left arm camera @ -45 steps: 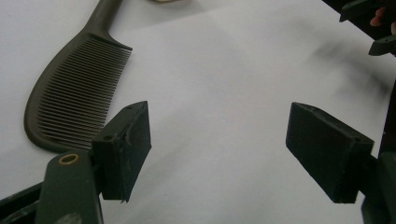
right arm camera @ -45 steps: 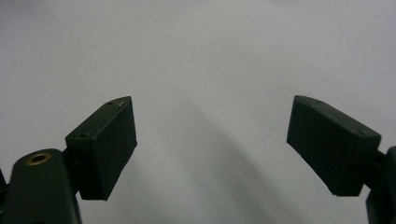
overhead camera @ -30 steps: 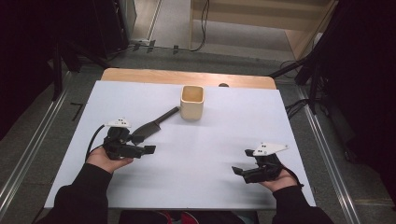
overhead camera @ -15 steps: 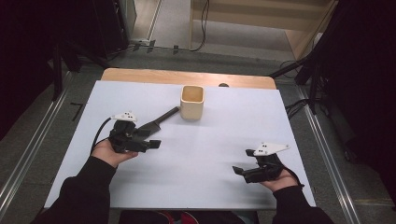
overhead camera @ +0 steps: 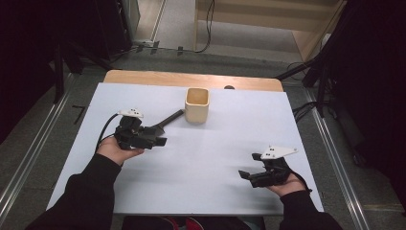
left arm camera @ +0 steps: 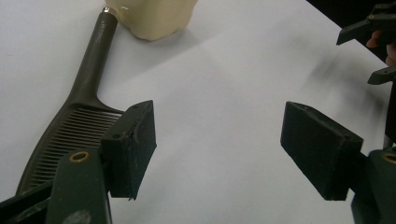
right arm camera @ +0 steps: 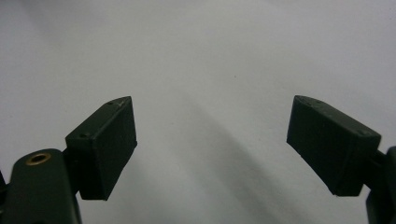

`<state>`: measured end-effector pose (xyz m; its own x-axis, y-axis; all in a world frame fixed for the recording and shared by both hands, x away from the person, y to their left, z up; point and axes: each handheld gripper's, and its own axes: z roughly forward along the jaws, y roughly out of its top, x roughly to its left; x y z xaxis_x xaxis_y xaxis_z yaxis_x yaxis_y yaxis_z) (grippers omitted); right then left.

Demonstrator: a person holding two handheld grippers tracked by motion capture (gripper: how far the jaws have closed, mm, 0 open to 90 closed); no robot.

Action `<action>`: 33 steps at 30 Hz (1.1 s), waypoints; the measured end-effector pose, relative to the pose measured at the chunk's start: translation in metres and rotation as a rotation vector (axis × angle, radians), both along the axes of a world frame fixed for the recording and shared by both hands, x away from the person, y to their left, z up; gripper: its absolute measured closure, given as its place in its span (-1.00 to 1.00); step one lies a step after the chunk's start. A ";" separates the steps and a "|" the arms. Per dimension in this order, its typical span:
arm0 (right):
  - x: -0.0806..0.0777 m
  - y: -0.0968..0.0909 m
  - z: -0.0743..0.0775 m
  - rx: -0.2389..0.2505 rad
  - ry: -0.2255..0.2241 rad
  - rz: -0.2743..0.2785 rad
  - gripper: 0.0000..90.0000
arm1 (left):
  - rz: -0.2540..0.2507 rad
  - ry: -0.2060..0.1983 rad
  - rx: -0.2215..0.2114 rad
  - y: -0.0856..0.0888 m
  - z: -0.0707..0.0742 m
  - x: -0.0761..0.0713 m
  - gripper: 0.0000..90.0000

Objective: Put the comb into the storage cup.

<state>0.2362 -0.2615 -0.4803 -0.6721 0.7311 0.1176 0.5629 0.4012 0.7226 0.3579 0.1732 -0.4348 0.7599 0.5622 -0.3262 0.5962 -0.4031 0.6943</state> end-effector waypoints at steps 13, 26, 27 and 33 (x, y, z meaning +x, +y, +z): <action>0.000 0.000 0.000 0.000 0.002 -0.001 -0.68 | -0.023 -0.008 0.013 -0.012 0.005 0.021 -0.40; 0.000 0.000 0.001 0.002 -0.001 0.004 -0.68 | -0.040 -0.019 0.020 -0.023 0.004 0.041 -0.41; 0.000 0.000 0.001 0.002 -0.001 0.004 -0.68 | -0.039 -0.019 0.019 -0.024 0.004 0.042 -0.41; -0.001 0.000 0.001 0.003 0.000 0.005 -0.68 | -0.038 -0.029 0.028 -0.028 0.005 0.051 -0.40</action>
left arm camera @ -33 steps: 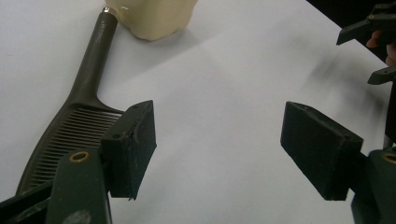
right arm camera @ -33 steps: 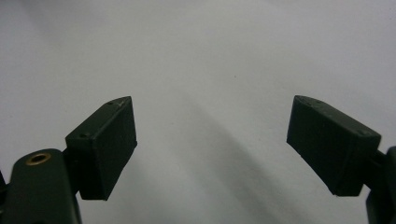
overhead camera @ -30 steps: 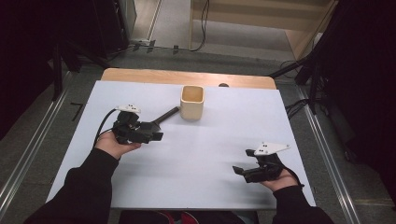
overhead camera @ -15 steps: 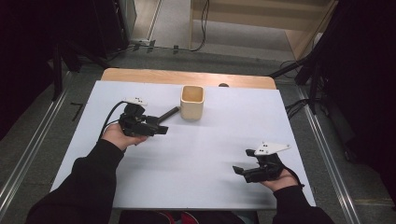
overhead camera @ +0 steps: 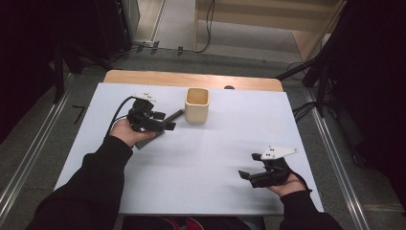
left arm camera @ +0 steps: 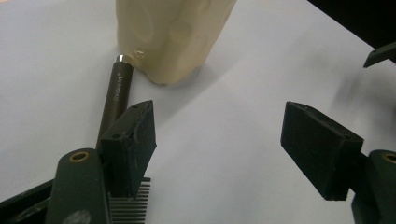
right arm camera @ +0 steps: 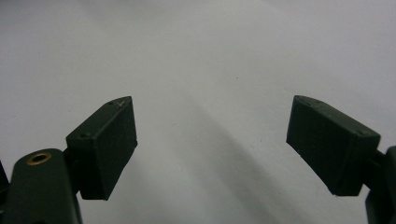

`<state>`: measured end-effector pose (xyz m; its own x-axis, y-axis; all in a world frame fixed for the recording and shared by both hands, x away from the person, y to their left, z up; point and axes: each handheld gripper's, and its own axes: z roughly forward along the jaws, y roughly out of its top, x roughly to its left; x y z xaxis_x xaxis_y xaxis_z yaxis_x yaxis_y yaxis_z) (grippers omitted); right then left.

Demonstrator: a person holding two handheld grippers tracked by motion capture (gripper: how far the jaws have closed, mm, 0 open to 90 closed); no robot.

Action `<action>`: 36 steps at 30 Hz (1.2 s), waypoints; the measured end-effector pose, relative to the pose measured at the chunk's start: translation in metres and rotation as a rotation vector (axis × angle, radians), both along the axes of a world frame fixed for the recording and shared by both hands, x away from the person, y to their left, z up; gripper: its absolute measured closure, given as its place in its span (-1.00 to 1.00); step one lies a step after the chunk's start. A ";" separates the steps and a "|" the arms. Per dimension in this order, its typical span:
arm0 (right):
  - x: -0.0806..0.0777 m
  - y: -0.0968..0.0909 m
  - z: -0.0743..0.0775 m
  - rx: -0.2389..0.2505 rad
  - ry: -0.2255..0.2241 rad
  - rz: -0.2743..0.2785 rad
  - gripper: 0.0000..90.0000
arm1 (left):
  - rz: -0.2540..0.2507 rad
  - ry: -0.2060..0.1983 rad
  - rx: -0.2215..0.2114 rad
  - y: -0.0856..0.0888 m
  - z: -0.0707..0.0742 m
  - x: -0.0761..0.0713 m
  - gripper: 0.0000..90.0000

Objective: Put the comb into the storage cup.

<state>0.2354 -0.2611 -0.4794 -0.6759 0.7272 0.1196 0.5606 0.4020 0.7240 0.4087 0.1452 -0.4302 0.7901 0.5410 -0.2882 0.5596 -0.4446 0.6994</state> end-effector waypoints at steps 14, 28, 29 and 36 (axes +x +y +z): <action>0.000 0.000 0.000 0.001 0.000 0.001 -0.68 | -0.019 -0.001 0.003 -0.011 0.000 0.020 -0.40; 0.000 0.001 0.000 -0.001 0.002 0.006 -0.68 | -0.022 -0.012 0.028 -0.021 -0.006 0.038 -0.38; 0.000 0.001 0.000 0.001 0.003 0.007 -0.68 | -0.023 -0.008 0.042 -0.022 -0.006 0.039 -0.38; 0.000 0.000 0.000 0.000 0.000 0.007 -0.68 | -0.014 -0.015 0.047 -0.026 -0.009 0.049 -0.35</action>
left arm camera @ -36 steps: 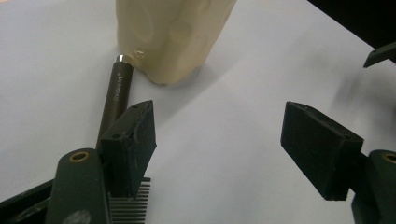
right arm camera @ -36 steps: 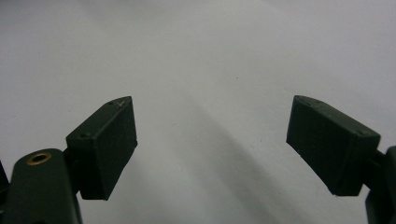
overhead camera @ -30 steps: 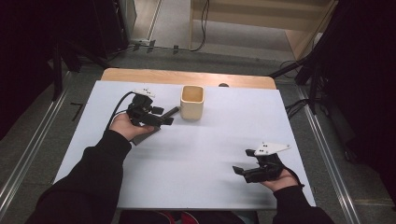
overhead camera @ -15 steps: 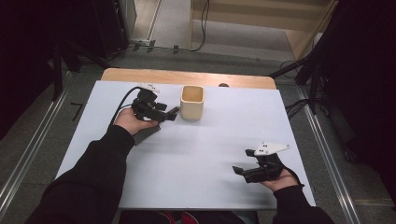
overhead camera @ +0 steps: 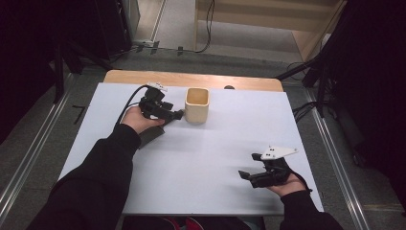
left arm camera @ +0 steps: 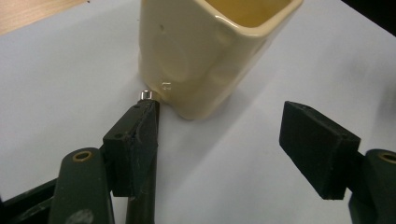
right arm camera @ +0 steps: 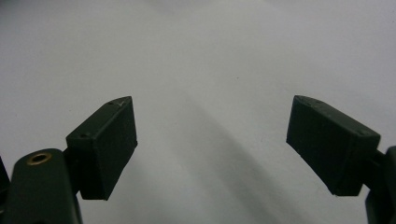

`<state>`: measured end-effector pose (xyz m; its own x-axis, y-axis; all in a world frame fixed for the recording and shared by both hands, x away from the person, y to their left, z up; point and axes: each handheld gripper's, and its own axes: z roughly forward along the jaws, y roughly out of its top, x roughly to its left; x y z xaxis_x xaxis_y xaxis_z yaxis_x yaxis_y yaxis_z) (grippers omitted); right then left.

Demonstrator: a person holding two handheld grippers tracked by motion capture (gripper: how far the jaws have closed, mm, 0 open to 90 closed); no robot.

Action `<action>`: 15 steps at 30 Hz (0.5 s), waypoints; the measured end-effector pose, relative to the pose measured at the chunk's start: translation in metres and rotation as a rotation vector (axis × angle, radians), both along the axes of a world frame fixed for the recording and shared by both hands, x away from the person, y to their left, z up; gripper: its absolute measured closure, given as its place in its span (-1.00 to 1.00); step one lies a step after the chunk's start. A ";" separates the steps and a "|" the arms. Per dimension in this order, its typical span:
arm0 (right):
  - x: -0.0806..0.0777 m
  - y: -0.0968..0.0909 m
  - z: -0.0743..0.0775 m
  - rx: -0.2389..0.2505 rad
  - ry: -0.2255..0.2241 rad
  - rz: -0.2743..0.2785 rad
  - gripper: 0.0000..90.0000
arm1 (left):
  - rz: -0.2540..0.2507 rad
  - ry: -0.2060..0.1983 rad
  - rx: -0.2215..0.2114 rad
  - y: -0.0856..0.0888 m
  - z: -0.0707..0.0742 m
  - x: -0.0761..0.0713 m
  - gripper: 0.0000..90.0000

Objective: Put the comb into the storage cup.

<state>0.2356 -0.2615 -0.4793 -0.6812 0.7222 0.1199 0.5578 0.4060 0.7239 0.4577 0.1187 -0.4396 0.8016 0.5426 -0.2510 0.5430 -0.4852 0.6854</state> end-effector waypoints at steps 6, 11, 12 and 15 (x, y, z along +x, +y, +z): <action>-0.001 0.001 0.001 -0.001 -0.001 0.002 -0.68 | 0.001 -0.001 0.028 -0.001 -0.007 0.002 -0.29; -0.001 0.001 0.000 -0.005 -0.002 0.002 -0.68 | 0.007 -0.001 0.021 0.002 -0.009 0.004 -0.11; -0.001 0.001 0.001 -0.004 -0.002 0.003 -0.68 | 0.013 0.001 0.022 0.002 -0.010 0.004 -0.08; -0.001 0.000 0.000 -0.003 -0.001 0.002 -0.68 | 0.019 0.010 0.015 0.003 -0.012 0.004 0.06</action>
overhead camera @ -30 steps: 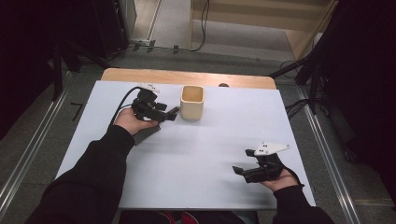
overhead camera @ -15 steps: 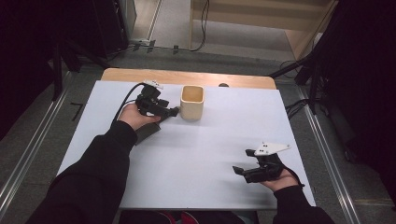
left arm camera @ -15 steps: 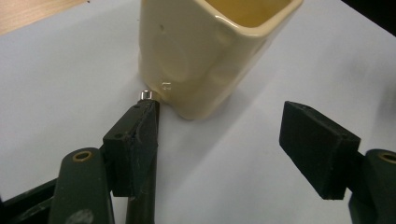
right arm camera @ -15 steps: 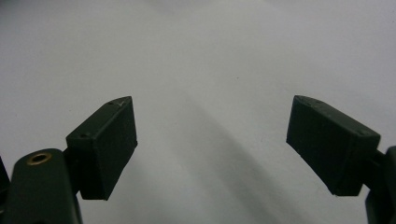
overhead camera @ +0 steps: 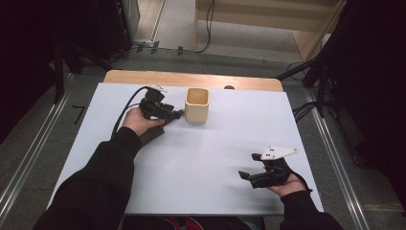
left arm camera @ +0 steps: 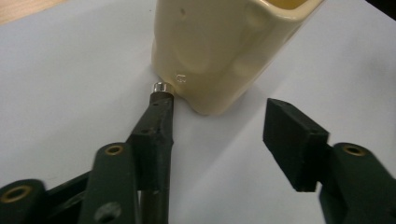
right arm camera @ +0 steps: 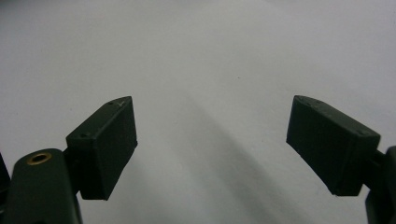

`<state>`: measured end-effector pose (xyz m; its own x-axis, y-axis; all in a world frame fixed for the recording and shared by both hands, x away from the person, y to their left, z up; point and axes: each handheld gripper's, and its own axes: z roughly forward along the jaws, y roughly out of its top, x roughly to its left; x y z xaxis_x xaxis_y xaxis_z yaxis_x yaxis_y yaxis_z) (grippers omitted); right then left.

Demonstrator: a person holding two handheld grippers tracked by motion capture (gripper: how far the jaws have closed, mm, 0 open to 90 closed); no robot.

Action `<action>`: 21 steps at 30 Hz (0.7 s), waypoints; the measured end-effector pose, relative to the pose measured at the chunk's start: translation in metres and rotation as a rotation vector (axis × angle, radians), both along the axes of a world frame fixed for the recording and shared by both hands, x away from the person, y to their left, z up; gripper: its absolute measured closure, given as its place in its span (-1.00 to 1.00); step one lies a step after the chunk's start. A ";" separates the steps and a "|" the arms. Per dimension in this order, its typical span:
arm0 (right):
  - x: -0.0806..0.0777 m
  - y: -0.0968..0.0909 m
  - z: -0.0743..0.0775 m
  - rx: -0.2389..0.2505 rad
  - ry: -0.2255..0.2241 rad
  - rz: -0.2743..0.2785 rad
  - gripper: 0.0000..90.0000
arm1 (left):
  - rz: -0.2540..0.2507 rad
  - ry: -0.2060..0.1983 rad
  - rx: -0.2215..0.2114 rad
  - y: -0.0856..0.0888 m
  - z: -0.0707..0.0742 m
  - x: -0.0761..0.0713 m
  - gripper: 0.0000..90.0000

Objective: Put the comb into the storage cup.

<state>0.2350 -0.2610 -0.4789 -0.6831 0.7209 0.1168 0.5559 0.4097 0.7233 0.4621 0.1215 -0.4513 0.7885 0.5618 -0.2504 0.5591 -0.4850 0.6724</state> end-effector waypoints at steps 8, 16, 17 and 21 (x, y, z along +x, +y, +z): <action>0.001 0.000 0.000 -0.001 -0.003 0.000 -0.68 | -0.004 0.052 0.034 -0.005 -0.013 0.000 1.00; 0.001 -0.002 0.000 0.002 -0.004 -0.003 -0.68 | -0.006 0.041 0.081 -0.011 -0.023 0.003 1.00; 0.001 -0.002 0.000 0.002 -0.004 -0.003 -0.68 | -0.006 0.041 0.086 -0.012 -0.025 0.004 1.00; 0.001 -0.002 0.000 0.003 -0.004 0.000 -0.67 | 0.004 0.049 0.102 -0.014 -0.032 0.006 1.00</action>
<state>0.2355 -0.2628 -0.4787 -0.6833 0.7208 0.1163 0.5533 0.4073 0.7266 0.4682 0.1073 -0.4828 0.7746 0.5892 -0.2300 0.5920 -0.5475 0.5914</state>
